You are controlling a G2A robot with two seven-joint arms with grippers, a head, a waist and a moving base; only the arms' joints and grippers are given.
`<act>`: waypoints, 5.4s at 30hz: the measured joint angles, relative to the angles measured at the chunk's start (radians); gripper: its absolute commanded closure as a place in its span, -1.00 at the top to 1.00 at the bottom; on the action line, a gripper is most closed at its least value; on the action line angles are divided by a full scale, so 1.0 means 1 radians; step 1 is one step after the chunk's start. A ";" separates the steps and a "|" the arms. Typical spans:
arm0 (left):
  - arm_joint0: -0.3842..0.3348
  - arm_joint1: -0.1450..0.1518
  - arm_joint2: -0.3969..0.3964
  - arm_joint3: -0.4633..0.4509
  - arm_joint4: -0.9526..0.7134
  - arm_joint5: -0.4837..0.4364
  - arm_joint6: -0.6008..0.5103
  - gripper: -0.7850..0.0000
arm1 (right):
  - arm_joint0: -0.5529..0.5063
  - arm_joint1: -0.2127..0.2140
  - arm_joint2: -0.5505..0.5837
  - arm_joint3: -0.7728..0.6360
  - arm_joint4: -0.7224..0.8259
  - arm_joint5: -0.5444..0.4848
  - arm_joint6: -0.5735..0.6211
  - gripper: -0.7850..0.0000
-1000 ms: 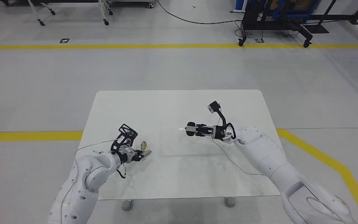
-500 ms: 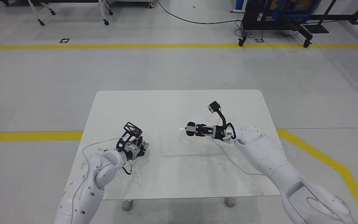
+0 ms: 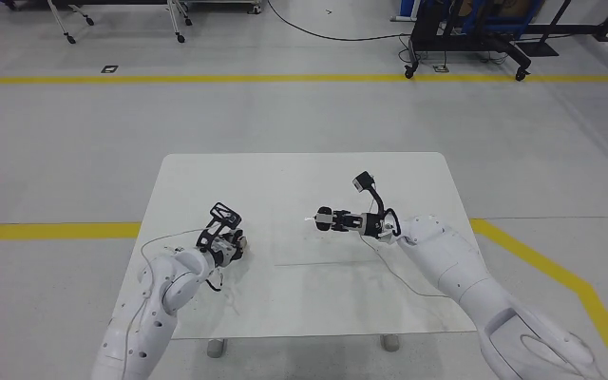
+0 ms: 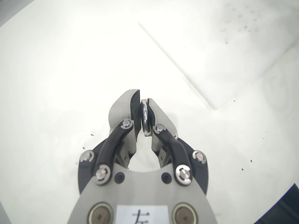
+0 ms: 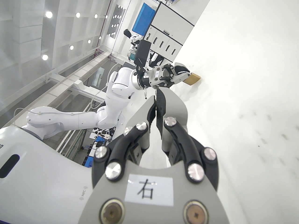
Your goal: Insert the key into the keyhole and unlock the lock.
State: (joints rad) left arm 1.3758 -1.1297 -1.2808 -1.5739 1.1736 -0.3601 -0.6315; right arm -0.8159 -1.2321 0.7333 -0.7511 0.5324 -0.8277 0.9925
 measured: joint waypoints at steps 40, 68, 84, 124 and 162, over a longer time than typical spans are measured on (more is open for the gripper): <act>-0.064 -0.007 0.055 0.062 -0.024 0.051 -0.007 -0.09 | 0.000 0.000 0.000 0.000 0.000 0.000 0.000 -1.00; -0.119 -0.013 0.097 0.119 0.004 0.048 0.004 -1.00 | 0.000 0.000 0.000 0.000 0.000 0.000 0.000 -1.00; -0.110 -0.010 0.081 0.087 -0.046 0.033 -0.029 -0.70 | 0.000 0.000 0.000 0.000 0.000 0.000 0.000 -1.00; -0.090 -0.009 0.017 0.086 -0.352 -0.034 -0.029 -1.00 | 0.000 0.000 0.000 0.000 0.000 0.000 0.000 -1.00; -0.447 -0.097 0.061 0.709 -1.747 0.423 -0.446 -1.00 | 0.025 -0.050 -0.011 -0.026 -0.093 0.105 -0.227 -1.00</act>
State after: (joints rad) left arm 0.9292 -1.2272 -1.2202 -0.8646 -0.5737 0.0630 -1.0778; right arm -0.7904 -1.2817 0.7224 -0.7769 0.4391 -0.7230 0.7651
